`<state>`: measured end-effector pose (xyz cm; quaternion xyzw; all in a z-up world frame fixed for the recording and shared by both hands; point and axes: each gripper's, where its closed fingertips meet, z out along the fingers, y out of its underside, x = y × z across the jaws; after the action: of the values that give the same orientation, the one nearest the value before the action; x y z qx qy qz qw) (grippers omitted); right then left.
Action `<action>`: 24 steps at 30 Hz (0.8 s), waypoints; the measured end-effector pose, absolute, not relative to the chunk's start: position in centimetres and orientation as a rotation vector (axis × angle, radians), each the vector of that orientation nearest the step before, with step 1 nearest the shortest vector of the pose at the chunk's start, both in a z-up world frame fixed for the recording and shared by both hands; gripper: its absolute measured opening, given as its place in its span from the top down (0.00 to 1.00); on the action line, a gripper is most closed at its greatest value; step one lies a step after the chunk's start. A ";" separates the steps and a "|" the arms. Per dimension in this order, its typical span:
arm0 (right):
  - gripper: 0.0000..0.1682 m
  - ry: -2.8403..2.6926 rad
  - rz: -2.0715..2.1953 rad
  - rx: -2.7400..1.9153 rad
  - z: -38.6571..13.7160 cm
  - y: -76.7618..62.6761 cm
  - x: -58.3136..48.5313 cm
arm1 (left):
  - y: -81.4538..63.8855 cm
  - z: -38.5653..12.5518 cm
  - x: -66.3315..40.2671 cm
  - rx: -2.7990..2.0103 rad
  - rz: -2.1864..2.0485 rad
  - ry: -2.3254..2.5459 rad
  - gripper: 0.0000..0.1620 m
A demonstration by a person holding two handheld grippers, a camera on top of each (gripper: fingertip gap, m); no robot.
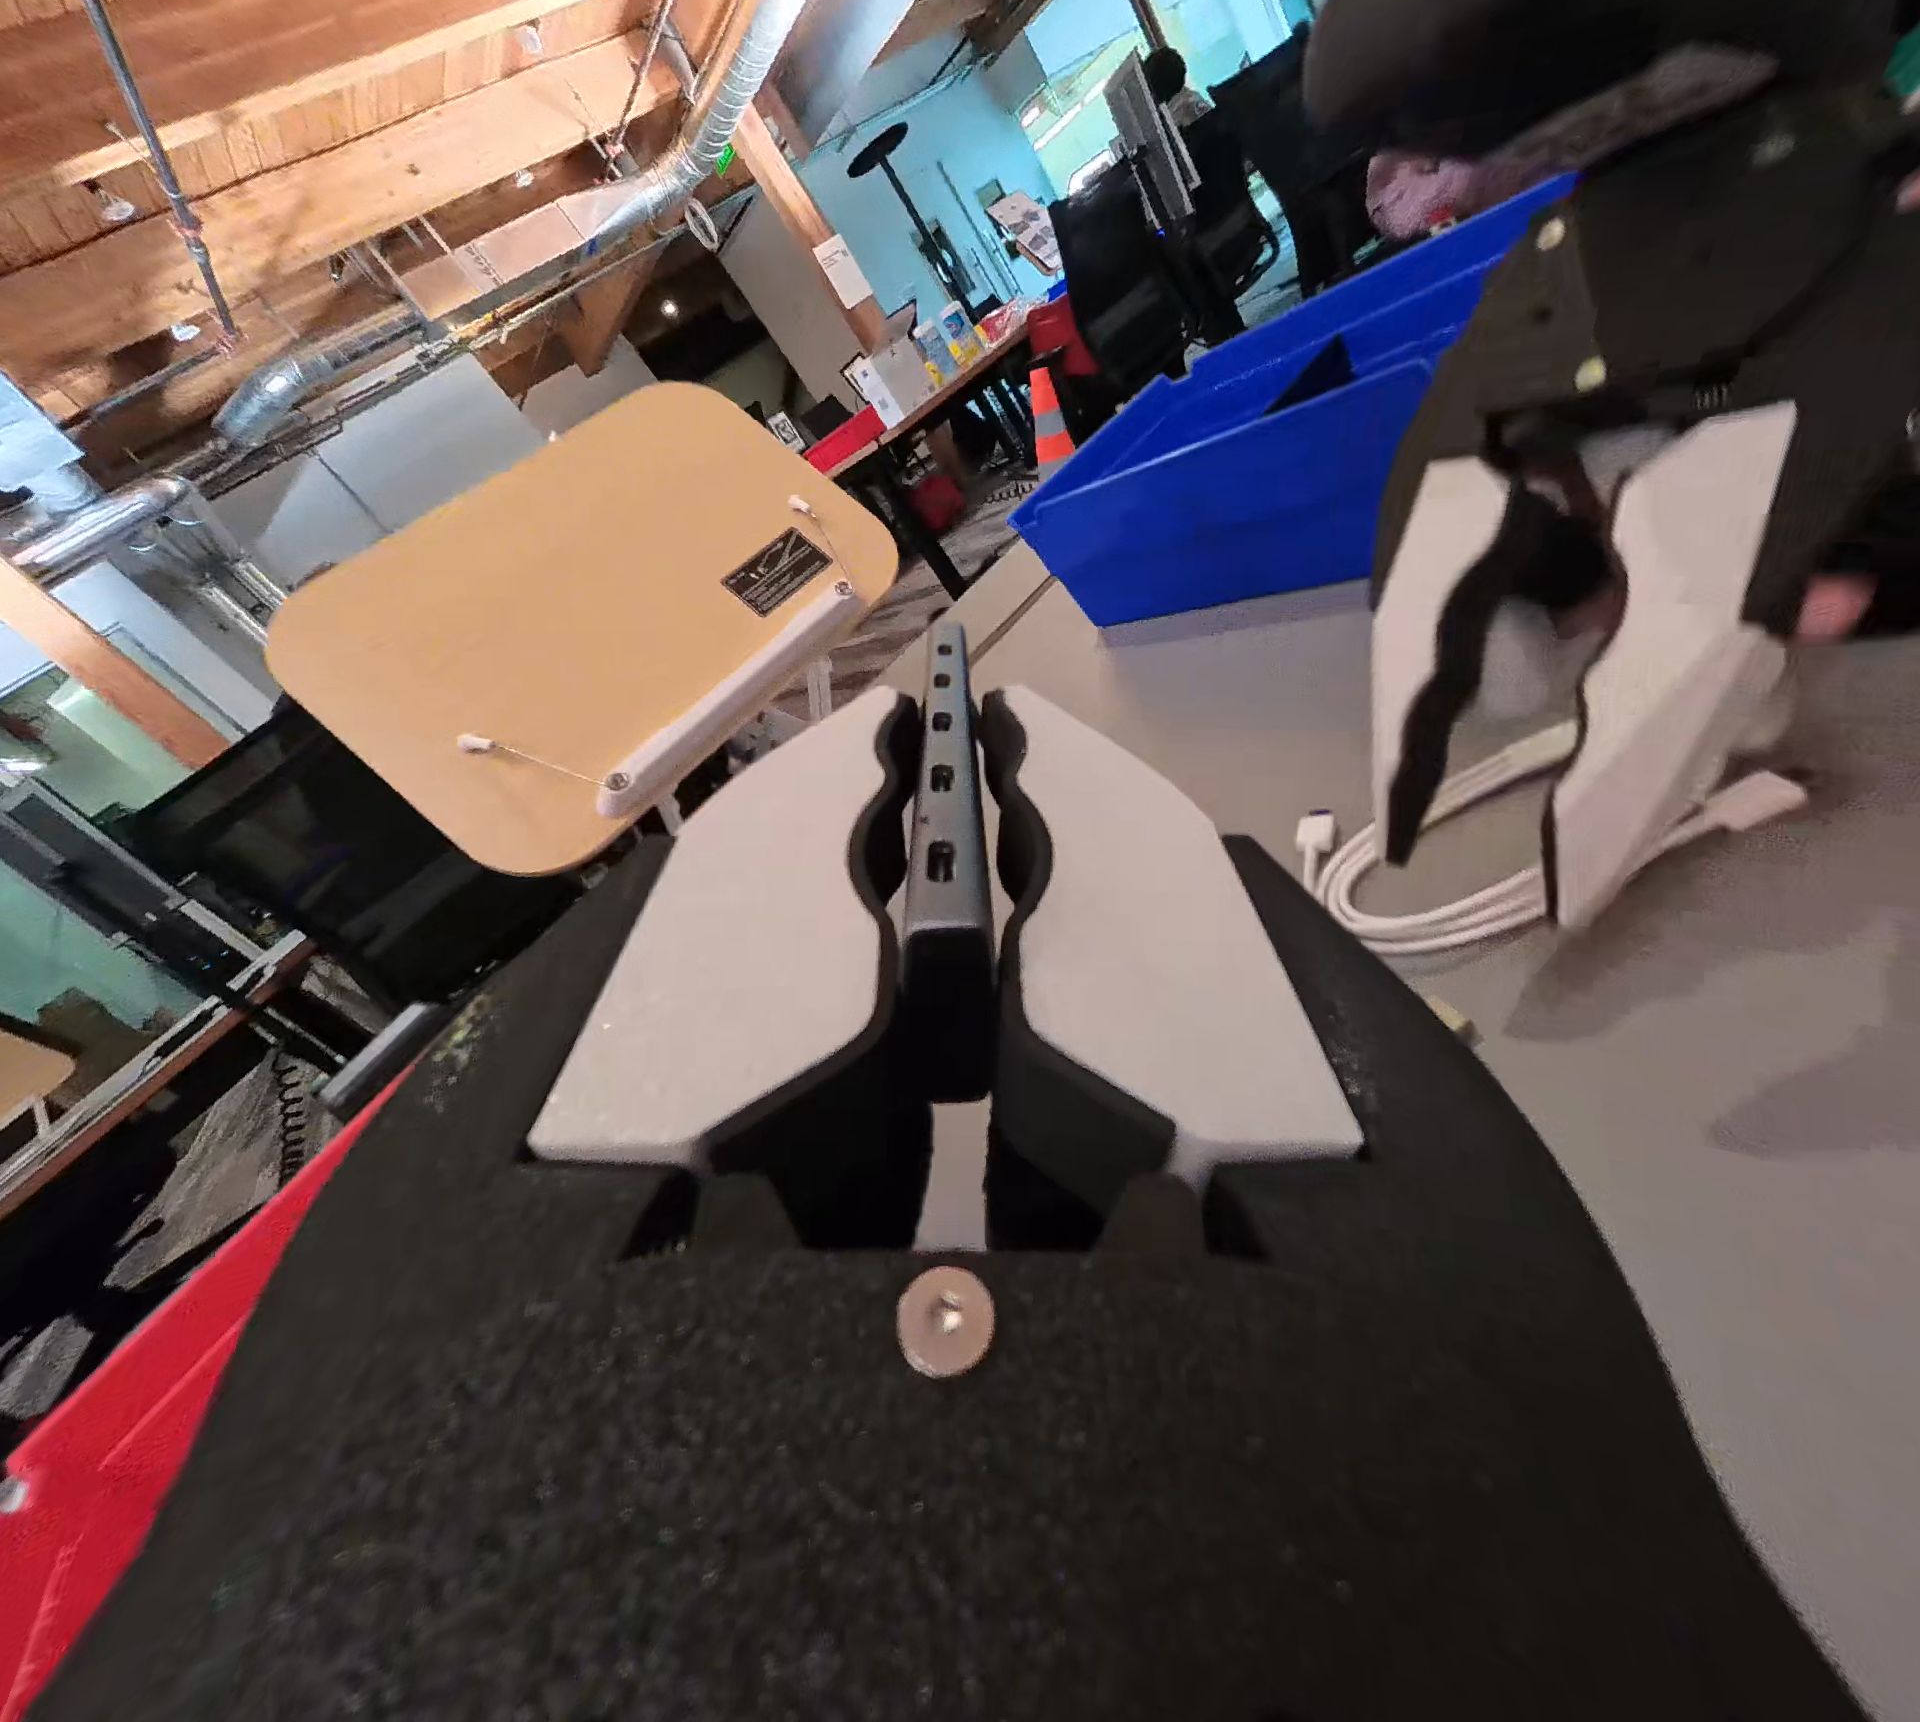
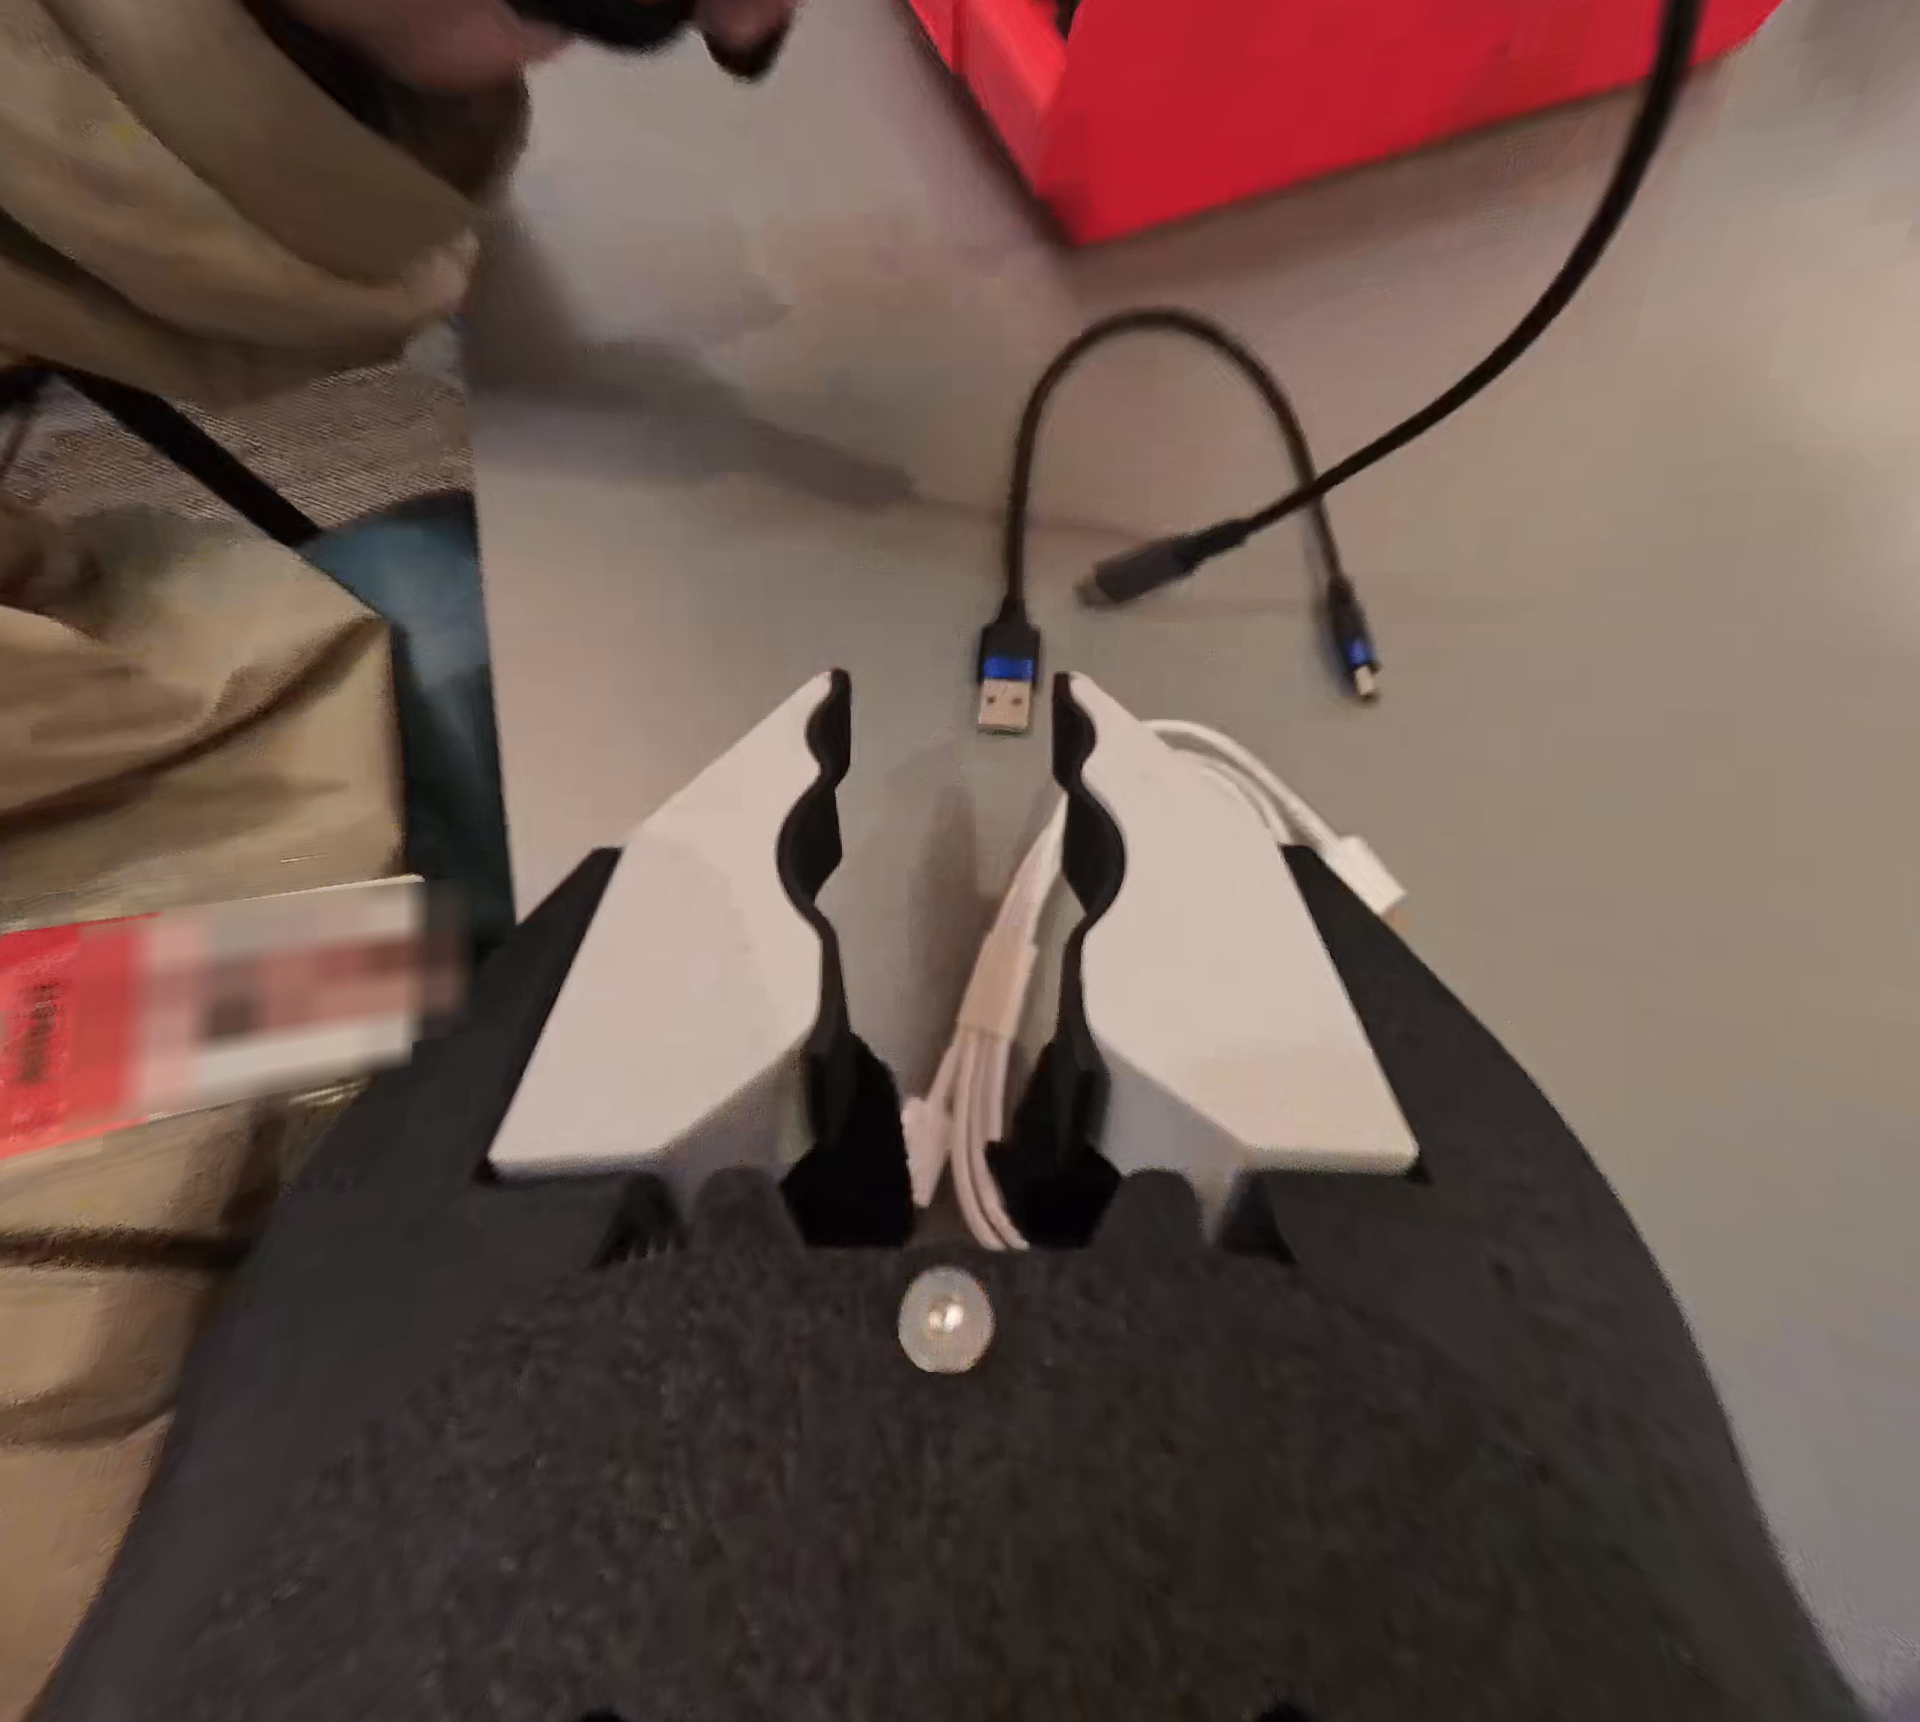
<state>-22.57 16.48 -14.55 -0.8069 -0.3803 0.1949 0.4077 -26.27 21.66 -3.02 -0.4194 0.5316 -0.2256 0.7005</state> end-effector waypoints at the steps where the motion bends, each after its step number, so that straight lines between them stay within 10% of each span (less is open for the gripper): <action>1: 0.78 -0.951 0.470 -2.051 -15.7 16.6 -22.9 | 21.7 -3.4 -26.2 -0.935 -0.493 1.195 0.92; 24: 0.76 -0.991 0.626 -2.142 -16.3 14.1 -19.7 | 22.3 -3.7 -26.1 -0.972 -0.596 1.117 0.92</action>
<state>-19.74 14.08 -16.35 -0.8240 -0.3812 0.2407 0.3431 -26.10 22.26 -3.71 -0.4358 0.5012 -0.2674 0.6981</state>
